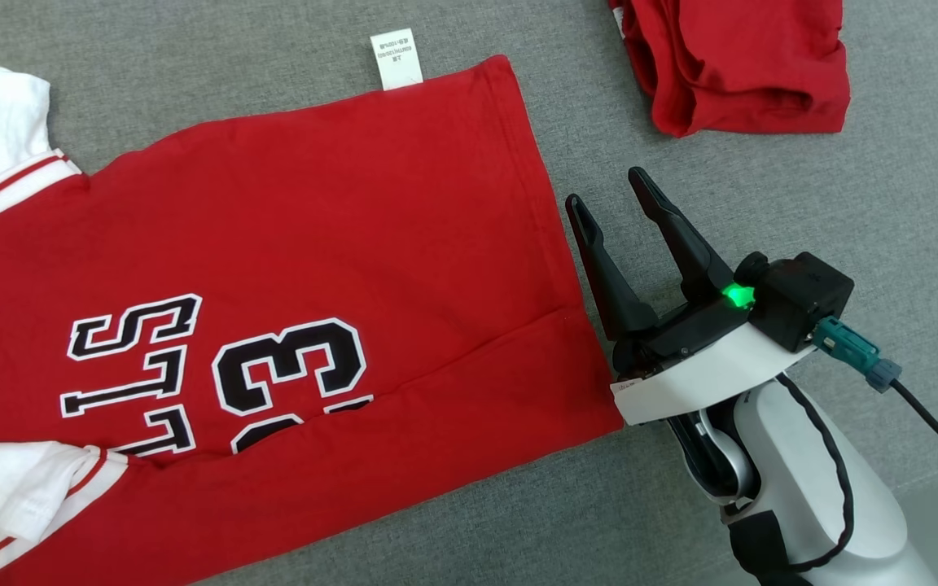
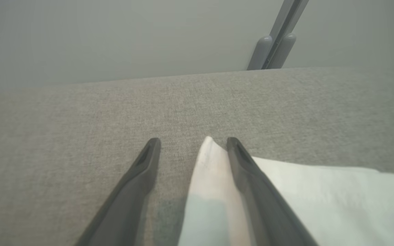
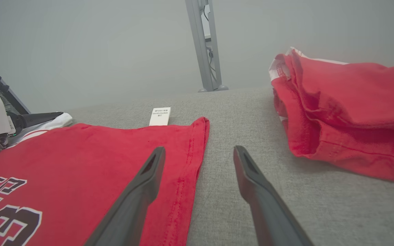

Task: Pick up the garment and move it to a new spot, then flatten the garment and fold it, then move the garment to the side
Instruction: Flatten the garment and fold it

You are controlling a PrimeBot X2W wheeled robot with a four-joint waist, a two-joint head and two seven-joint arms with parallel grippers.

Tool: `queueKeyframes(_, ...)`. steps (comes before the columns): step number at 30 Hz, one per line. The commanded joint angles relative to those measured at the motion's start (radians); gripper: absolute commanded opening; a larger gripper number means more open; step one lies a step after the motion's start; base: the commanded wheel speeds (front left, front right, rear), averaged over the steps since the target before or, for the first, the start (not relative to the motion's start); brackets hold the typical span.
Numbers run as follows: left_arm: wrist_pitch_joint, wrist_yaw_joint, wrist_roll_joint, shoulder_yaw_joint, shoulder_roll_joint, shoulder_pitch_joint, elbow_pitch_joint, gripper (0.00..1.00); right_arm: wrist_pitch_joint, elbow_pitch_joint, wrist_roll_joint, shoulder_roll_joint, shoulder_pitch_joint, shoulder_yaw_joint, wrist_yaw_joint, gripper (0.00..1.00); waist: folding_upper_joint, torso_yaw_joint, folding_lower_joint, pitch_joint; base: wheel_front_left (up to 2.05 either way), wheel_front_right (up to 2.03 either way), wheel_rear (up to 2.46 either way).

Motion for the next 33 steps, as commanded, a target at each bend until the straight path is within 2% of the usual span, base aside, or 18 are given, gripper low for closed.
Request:
queueKeyframes(1,-0.004,-0.001,-0.01,-0.009,0.0,0.0,0.011,1.0,-0.005,-0.004,0.005,-0.003,-0.011,0.0,0.0,1.0,0.0,-0.004,-0.0001,0.003,0.0,0.0,0.0)
queueKeyframes(8,0.029,-0.001,-0.098,-0.079,-0.005,-0.024,0.036,1.0,-0.005,0.004,0.01,-0.003,-0.027,0.007,0.0,1.0,0.0,-0.01,-0.0001,0.016,0.0,0.0,0.0)
queueKeyframes(9,0.039,-0.001,-0.112,-0.087,-0.006,-0.025,0.037,0.89,-0.005,0.003,0.01,-0.003,-0.029,0.007,0.0,1.0,0.0,-0.01,-0.0001,0.018,0.0,0.0,0.0)
queueKeyframes(10,0.048,-0.001,-0.122,-0.1,-0.007,-0.024,0.036,0.44,-0.005,0.002,0.01,-0.003,-0.03,0.007,0.0,1.0,0.0,-0.01,-0.0001,0.019,0.0,0.0,0.0)
queueKeyframes(12,0.058,-0.001,-0.146,-0.117,-0.008,-0.023,0.031,0.06,-0.005,0.004,0.006,-0.003,-0.031,0.007,0.0,1.0,0.0,-0.007,-0.0001,0.022,0.0,0.0,0.0)
queueKeyframes(13,0.056,-0.001,-0.151,-0.126,-0.006,-0.027,0.027,0.0,-0.005,0.005,0.005,-0.003,-0.033,0.007,0.0,1.0,0.0,-0.005,-0.0001,0.022,0.0,0.0,0.0)
queueKeyframes(17,0.024,-0.001,-0.168,-0.158,0.004,-0.042,0.014,0.0,-0.005,0.024,-0.003,-0.003,-0.052,0.013,0.0,1.0,0.0,0.006,-0.0001,0.015,0.0,0.0,0.0)
queueKeyframes(24,-0.061,-0.001,-0.192,-0.216,0.0,-0.071,-0.004,0.0,0.002,0.213,0.015,-0.004,-0.183,0.065,0.0,1.0,0.0,0.032,-0.0001,-0.019,0.0,0.0,0.0)
queueKeyframes(33,-0.117,-0.001,-0.219,-0.28,-0.009,-0.082,-0.017,0.0,0.026,0.446,0.122,-0.004,-0.375,0.132,0.0,1.0,0.0,0.066,-0.0001,-0.038,0.0,0.0,0.0)
